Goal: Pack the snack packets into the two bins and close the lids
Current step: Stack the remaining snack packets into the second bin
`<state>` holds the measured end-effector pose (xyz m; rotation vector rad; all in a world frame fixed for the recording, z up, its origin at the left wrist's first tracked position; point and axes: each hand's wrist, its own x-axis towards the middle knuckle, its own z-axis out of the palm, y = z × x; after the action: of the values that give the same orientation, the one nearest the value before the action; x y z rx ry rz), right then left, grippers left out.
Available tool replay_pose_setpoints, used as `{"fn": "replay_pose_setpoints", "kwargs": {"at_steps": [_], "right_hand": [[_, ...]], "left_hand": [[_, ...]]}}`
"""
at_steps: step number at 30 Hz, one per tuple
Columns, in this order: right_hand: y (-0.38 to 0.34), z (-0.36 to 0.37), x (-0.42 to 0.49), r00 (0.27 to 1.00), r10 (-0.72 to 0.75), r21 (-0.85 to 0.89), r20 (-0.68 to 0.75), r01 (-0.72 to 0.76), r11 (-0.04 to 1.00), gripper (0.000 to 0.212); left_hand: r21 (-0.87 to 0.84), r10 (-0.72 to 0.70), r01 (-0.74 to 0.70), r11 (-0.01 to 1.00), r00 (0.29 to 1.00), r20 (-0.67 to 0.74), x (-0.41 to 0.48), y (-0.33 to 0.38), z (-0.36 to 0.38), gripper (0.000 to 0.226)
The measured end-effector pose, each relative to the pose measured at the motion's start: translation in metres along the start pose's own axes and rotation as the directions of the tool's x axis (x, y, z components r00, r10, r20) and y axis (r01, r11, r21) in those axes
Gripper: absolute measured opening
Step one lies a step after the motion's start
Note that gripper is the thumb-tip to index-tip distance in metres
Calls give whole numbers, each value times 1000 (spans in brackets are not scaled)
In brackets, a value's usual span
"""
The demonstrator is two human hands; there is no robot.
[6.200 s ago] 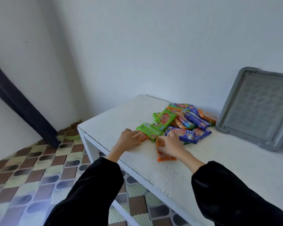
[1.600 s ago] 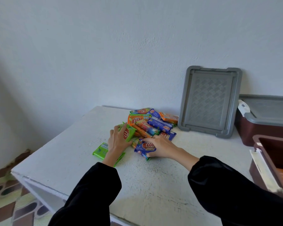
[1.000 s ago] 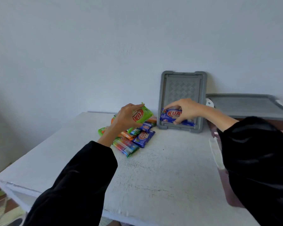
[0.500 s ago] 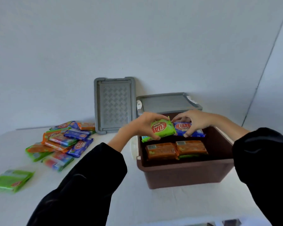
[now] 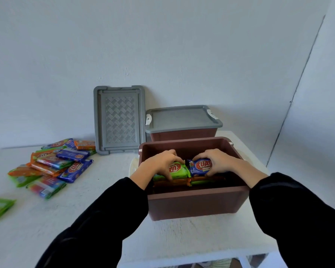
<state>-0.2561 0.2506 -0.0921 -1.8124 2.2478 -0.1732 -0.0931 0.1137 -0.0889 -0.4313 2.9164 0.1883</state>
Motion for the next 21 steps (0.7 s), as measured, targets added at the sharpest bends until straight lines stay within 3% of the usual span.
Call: {"fn": "replay_pose_setpoints", "kwargs": {"at_steps": [9,17,21], "right_hand": [[-8,5,1,1000,-31,-320,-3,28,947,80],[-8,7,5,999,-22,-353,-47,4,936,73],[-8,1,3,999,9,-234,-53,-21,972,72]], "left_hand": [[336,20,-19,942,1000,0,-5,12,0,93],[335,26,-11,942,999,-40,-5,9,1,93],[234,30,-20,972,999,-40,-4,3,1,92]]}}
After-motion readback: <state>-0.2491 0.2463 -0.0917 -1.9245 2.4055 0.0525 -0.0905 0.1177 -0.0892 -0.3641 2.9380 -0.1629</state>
